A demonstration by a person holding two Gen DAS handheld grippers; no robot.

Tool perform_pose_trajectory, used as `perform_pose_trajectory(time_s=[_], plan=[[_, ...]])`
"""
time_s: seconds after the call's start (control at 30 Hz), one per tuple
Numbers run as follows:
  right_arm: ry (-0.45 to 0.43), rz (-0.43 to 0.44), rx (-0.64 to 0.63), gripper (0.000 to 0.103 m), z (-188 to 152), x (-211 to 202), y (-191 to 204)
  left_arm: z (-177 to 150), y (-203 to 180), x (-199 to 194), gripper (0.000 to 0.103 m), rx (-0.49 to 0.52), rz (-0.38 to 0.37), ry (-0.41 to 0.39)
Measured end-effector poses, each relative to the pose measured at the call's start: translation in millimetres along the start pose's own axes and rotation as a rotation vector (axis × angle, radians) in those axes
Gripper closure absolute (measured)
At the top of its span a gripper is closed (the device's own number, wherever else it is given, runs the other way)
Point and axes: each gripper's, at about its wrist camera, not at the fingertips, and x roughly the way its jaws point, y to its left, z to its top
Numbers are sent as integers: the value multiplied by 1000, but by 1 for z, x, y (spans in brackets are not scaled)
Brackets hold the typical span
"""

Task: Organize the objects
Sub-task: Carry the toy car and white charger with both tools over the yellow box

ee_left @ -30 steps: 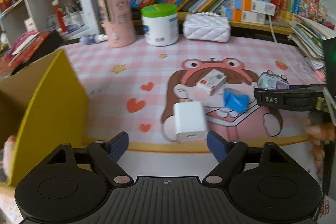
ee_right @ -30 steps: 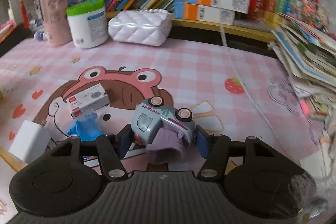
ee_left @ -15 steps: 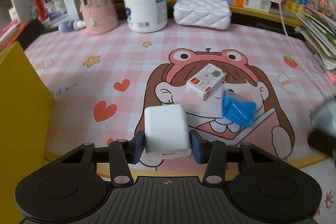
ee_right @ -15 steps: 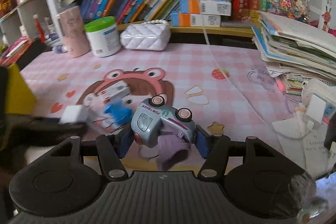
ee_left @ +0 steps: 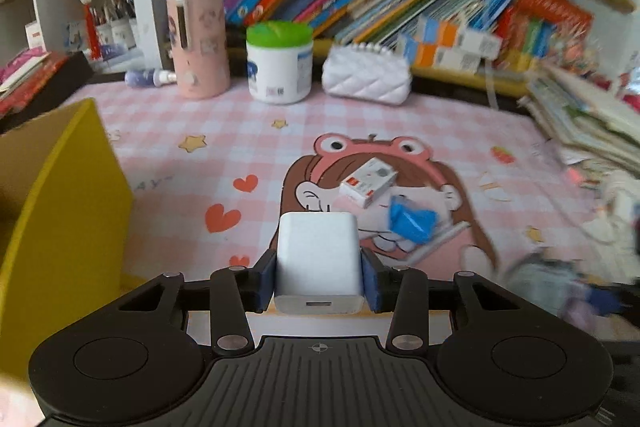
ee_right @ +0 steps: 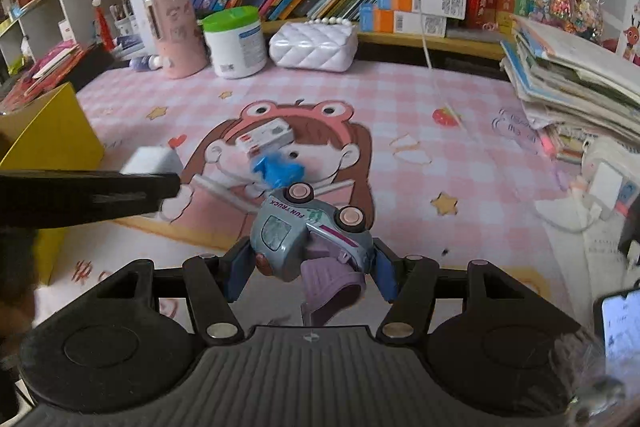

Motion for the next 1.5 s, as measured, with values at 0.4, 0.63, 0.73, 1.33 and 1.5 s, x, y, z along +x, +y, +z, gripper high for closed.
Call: perform_pose_trajectory(time_s=[0.4, 0.63, 0.73, 1.33, 1.5], plan=[[-3, 8, -11, 45, -21, -33, 53, -49, 37, -81, 62, -47, 13, -53], [19, 15, -43, 45, -46, -51, 98, -82, 68, -110, 62, -49, 20, -53], [26, 21, -55, 45, -57, -58, 119, -98, 86, -121, 62, -59, 29, -46], [51, 96, -152, 45, -121, -106, 247, -169, 188, -210, 62, -163, 92, -79], [49, 118, -167, 45, -135, -114, 275, -184, 209, -230, 62, -168, 110, -90]])
